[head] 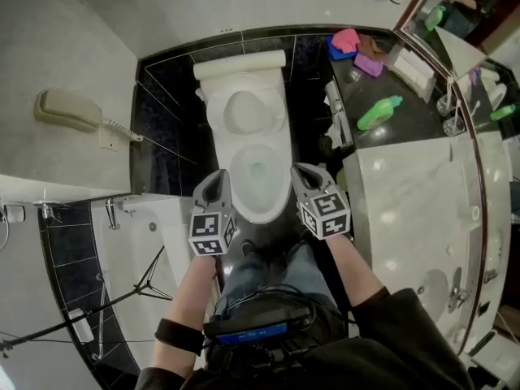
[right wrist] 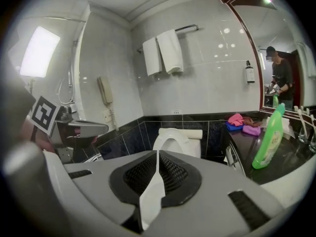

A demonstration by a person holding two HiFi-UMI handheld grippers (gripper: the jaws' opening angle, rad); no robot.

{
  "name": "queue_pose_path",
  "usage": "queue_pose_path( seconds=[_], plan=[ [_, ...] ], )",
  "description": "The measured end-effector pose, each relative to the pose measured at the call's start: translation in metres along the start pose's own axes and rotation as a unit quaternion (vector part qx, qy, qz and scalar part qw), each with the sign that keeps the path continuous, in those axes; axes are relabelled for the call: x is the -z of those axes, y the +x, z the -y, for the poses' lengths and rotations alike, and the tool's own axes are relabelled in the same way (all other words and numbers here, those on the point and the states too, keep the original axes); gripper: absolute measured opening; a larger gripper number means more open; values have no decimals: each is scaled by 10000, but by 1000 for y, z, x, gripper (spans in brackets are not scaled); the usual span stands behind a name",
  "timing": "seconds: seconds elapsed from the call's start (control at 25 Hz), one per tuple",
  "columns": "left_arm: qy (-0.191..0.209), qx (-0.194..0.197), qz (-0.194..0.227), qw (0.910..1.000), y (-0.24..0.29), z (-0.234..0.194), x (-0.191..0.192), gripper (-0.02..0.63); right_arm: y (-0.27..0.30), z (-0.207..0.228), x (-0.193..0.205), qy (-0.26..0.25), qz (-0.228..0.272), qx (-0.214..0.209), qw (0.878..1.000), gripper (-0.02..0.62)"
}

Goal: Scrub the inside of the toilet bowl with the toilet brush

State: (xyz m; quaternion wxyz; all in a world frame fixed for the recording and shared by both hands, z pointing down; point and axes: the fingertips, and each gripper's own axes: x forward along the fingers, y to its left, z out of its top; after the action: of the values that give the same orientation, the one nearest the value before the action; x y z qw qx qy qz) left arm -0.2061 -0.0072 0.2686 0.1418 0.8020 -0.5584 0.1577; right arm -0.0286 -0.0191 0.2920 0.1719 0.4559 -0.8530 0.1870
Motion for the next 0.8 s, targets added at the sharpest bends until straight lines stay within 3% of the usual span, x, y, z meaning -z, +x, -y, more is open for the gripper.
queue_pose_path(
  seconds=[0.24,0.36,0.48,0.76,0.8],
  plan=[
    [241,558,-147,9980,38,40,42,3,7,56,85,456,-256,913,9945,57],
    [350,820,-172,9959,61,64,68,3,11,89,135,720,-361,1296,9883,96],
    [410,1056,-266,9932,81,83,92,3,14,118,185,973,-496,1672,9799,97],
    [499,1298,-312,9898,122,119,147,3,32,175,276,1135,-578,2144,9684,122],
    [477,1303,-293,9899,127,123,153,3,36,182,287,1149,-579,2171,9676,156]
  ],
)
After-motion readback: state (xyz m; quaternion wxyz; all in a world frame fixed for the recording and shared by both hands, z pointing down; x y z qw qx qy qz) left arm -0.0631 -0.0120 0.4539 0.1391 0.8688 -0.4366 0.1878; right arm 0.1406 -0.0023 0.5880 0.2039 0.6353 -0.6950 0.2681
